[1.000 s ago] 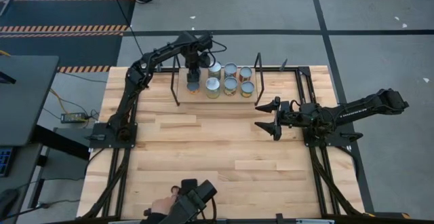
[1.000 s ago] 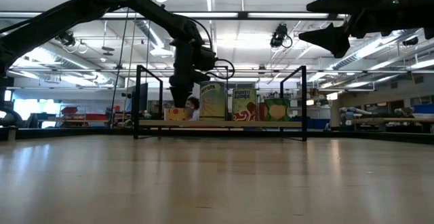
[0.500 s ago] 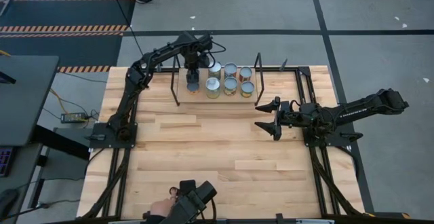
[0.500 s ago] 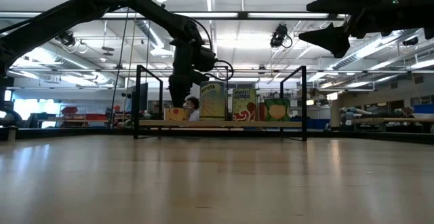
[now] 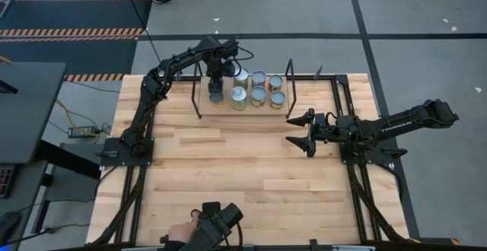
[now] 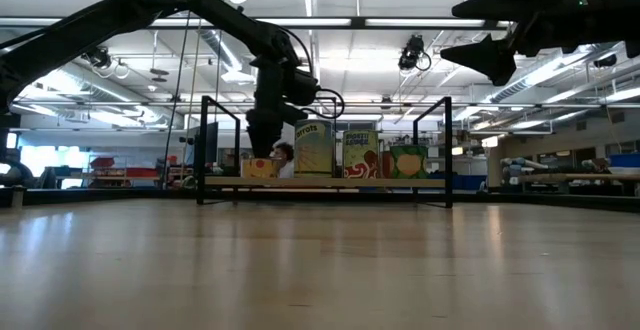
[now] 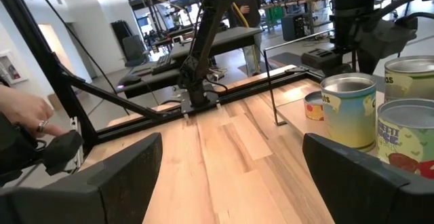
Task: Pick and place cans onto a shelf
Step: Put the canned salmon on the shelf, then return to Home Position
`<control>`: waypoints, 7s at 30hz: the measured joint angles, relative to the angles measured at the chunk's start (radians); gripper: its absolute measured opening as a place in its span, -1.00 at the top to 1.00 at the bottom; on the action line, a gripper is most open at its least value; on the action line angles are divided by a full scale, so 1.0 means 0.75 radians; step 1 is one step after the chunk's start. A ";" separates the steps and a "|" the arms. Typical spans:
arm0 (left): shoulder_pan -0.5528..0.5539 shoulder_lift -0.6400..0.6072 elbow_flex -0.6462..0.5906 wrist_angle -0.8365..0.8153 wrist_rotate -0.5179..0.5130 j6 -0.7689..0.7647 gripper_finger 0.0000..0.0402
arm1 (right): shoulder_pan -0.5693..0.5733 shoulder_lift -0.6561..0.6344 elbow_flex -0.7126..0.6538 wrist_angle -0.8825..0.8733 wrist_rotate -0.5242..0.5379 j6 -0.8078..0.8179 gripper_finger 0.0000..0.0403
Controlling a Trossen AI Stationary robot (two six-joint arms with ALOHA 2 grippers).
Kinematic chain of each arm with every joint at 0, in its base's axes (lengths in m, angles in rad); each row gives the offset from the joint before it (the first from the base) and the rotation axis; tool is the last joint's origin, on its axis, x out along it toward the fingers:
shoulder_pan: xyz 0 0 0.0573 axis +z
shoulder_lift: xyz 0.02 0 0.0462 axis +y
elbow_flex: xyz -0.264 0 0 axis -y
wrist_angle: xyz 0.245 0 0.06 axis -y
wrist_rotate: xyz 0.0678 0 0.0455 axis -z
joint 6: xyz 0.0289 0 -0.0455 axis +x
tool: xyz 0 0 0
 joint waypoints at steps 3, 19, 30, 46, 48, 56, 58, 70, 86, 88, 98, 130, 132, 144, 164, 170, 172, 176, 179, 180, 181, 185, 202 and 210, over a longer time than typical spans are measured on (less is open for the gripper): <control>0.000 0.000 0.000 0.003 -0.019 -0.027 -0.56 | 0.000 0.000 0.000 0.000 0.000 0.000 -0.81; -0.001 0.000 0.000 -0.001 -0.094 -0.026 -0.72 | 0.000 0.000 0.000 -0.007 0.000 0.001 -0.81; -0.047 -0.113 0.001 -0.026 -0.109 -0.027 -0.72 | 0.000 -0.001 0.000 0.006 -0.002 -0.028 -0.81; -0.290 -0.694 0.001 0.030 0.304 -0.540 -0.24 | -0.187 -0.049 0.188 -0.051 -0.303 -0.382 -0.70; -0.348 -0.768 -0.033 0.119 0.326 -0.543 -0.08 | -0.201 -0.045 0.200 -0.043 -0.312 -0.404 -0.62; -0.518 -1.143 -0.757 0.929 0.561 -0.517 0.56 | -0.159 -0.044 0.200 -0.048 -0.323 -0.405 -0.10; -0.546 -1.235 -0.959 1.115 0.577 -0.539 0.70 | -0.131 -0.047 0.199 -0.071 -0.326 -0.406 0.07; -0.626 -1.569 -1.615 1.769 0.371 -0.815 0.92 | -0.111 -0.036 0.198 -0.385 -0.167 -0.247 0.58; -0.563 -1.929 -2.015 2.039 0.507 -0.743 0.87 | -0.372 -0.245 0.197 -0.562 -0.439 -0.362 0.57; -0.564 -1.988 -2.067 2.028 0.439 -0.719 0.86 | -0.399 -0.274 0.197 -0.586 -0.432 -0.405 0.57; -0.561 -2.197 -2.336 2.101 0.384 -0.762 0.88 | -0.414 -0.466 0.148 -0.643 -0.392 -0.457 0.57; -0.556 -2.552 -2.772 2.387 0.450 -0.944 0.85 | -0.147 -0.984 -0.273 -0.495 -0.305 -0.256 0.57; -0.558 -2.550 -2.772 2.396 0.456 -0.945 0.85 | -0.115 -0.984 -0.273 -0.508 -0.285 -0.298 0.57; -0.559 -2.579 -2.772 2.379 0.288 -0.964 0.85 | -0.101 -0.992 -0.273 -0.668 -0.200 -0.372 0.57; -1.009 -2.821 -2.773 2.064 -0.336 -0.842 0.85 | -0.101 -0.993 -0.273 -0.665 -0.176 -0.389 0.57; -1.008 -2.898 -2.763 2.039 -0.233 -0.818 0.85 | -0.102 -0.992 -0.273 -0.664 -0.156 -0.355 0.57; -1.009 -2.966 -2.754 1.954 -0.133 -0.794 0.85 | -0.102 -0.992 -0.273 -0.664 -0.161 -0.347 0.57; -1.001 -3.061 -2.772 1.877 -0.094 -0.801 0.85 | -0.102 -0.981 -0.273 -0.669 -0.191 -0.346 0.57; -0.984 -3.055 -2.773 1.863 0.034 -0.798 0.85 | -0.101 -0.946 -0.273 -0.670 -0.201 -0.328 0.57; -0.973 -3.058 -2.773 1.862 0.083 -0.795 0.85 | -0.102 -0.934 -0.273 -0.672 -0.202 -0.325 0.57; -0.963 -3.059 -2.773 1.864 0.125 -0.796 0.85 | -0.101 -0.925 -0.273 -0.672 -0.202 -0.325 0.57; -0.934 -3.049 -2.773 1.867 0.199 -0.743 0.85 | -0.102 -0.909 -0.273 -0.670 -0.202 -0.325 0.57; -0.928 -3.039 -2.773 1.868 0.195 -0.620 0.85 | -0.102 -0.910 -0.273 -0.670 -0.202 -0.324 0.57; -0.928 -3.039 -2.773 1.868 0.195 -0.620 0.85 | -0.102 -0.910 -0.273 -0.670 -0.202 -0.324 0.57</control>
